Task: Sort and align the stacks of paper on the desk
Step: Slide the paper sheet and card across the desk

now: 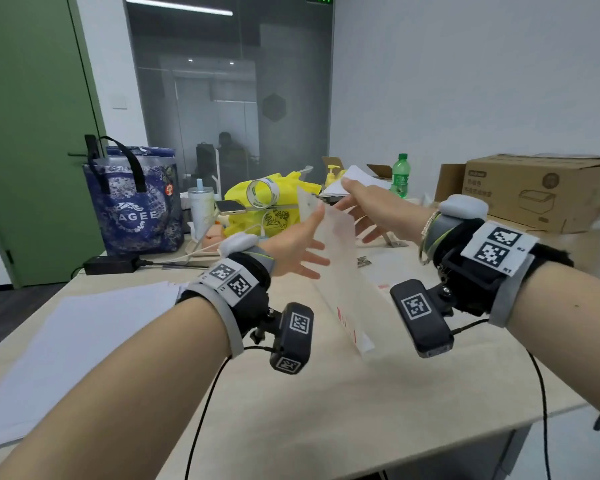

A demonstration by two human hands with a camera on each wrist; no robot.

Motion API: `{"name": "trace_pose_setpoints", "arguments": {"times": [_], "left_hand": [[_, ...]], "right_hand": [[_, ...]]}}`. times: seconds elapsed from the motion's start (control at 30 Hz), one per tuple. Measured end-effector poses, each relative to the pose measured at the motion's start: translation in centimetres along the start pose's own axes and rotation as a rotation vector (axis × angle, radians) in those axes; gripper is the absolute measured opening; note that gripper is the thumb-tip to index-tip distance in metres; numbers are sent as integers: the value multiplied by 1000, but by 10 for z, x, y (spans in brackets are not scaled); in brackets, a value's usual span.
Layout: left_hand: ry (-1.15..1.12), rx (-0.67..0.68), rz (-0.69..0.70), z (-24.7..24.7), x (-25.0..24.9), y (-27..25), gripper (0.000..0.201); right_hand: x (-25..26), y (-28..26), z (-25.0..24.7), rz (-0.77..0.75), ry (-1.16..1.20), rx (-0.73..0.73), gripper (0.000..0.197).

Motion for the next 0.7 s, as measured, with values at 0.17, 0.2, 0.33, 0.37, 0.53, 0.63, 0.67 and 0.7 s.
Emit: {"name": "trace_pose_setpoints", "arguments": {"times": [0.17,0.2,0.33,0.37,0.53,0.63,0.67,0.7], "left_hand": [[-15,-97,-32,-40,1,-9,61],[14,-124,-42,-47,4,-10,51],[128,-213,-77,-73,17,-16,20],[170,-248,-100,-83,22,-18,20],[385,-356,-216,-120,55,-21,15],[526,-371,-298,-132,76,-30,24],[589,-365,-326,-135,84,-33,26],[646,-361,-347,-138,90,-36,26]], "right_hand": [[10,-8,42,-42,-85,178,56],[11,-8,49,-48,-102,199,56],[5,-6,68,-50,-239,259,49],[1,-6,74,-48,-298,293,46],[-31,-6,98,-9,-688,519,51],[-41,-5,113,-63,-857,534,54],[-44,-5,119,-75,-890,543,55],[-47,-4,124,-80,-919,555,56]]}}
Point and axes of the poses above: each hand's wrist, its own y-axis towards the middle knuckle, its own z-axis out of the palm, x = y × z, the point moved 4 cm from there along y, towards the middle knuckle, and after that the axes turned 5 degrees about -x, right-handed, at the moved point
